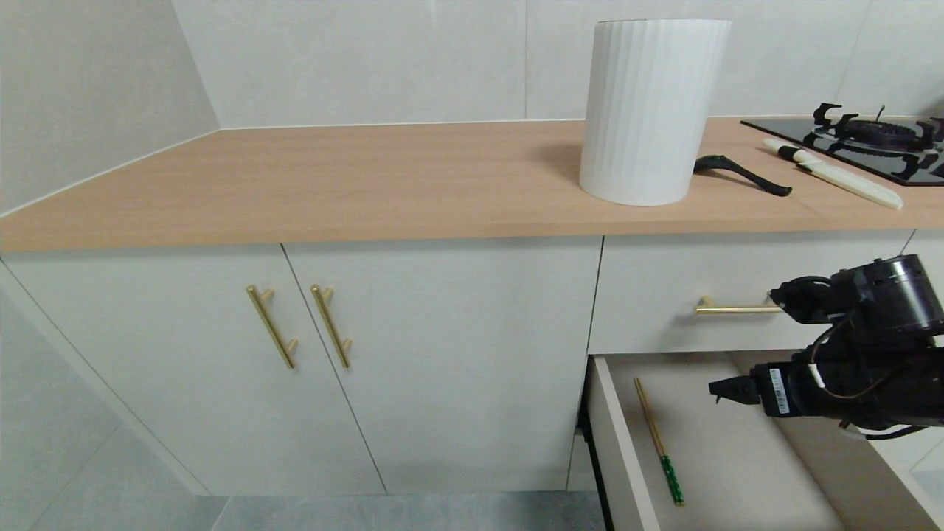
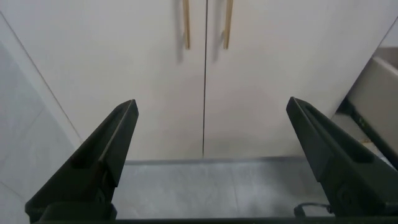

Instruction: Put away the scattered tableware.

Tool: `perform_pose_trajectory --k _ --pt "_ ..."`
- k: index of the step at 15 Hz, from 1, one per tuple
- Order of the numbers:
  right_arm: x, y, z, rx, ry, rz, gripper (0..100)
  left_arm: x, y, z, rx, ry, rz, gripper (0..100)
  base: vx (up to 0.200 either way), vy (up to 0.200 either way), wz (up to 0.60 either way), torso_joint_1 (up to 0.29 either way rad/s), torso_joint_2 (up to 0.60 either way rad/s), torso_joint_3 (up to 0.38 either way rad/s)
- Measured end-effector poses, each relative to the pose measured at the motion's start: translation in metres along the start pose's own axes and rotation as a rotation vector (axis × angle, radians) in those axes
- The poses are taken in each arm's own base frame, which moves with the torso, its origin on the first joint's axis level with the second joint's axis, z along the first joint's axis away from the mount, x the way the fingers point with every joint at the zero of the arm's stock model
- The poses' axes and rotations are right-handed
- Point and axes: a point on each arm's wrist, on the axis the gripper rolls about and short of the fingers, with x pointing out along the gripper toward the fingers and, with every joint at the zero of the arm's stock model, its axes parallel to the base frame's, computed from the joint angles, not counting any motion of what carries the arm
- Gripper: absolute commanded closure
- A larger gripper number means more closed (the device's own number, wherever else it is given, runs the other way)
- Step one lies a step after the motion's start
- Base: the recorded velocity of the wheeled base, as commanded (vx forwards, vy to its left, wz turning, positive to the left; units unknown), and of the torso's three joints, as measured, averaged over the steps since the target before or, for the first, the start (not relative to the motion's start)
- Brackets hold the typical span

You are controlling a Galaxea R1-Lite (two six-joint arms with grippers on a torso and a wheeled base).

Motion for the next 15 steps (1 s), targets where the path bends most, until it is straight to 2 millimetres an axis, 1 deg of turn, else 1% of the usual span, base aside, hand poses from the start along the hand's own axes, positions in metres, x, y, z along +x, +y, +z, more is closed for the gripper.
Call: perform_pose_trajectory --k 2,4,9,11,13,15 --pt "-0.015 -0.001 0.002 -0.009 -0.042 0.005 0 0.0 0.0 0.0 0.0 -0.001 0.0 0 0.0 0.0 0.0 0.063 -0.54 -0.329" --pt "-0.025 -0.001 0.003 -0.017 -0.073 0.008 0 0.0 0.0 0.0 0.0 -0.002 0.0 0 0.0 0.0 0.0 0.124 -0.47 -0.334" --pt "-0.032 -0.002 0.005 -0.016 -0.103 0.01 0 0.0 0.0 0.0 0.0 -0.001 0.0 0 0.0 0.0 0.0 0.145 -0.47 -0.324" --pt "-0.033 -0.005 0.011 -0.023 -0.121 0.001 0 0.0 0.0 0.0 0.0 -0.001 0.0 0 0.0 0.0 0.0 0.173 -0.48 -0.31" --pt "-0.035 -0.013 0.026 -0.027 -0.161 0.017 0 0.0 0.0 0.0 0.0 -0.001 0.0 0 0.0 0.0 0.0 0.171 -0.46 -0.293" --pt "-0.036 -0.027 0.053 -0.045 -0.23 0.057 0 0.0 0.0 0.0 0.0 -0.002 0.0 0 0.0 0.0 0.0 0.073 -0.19 -0.12"
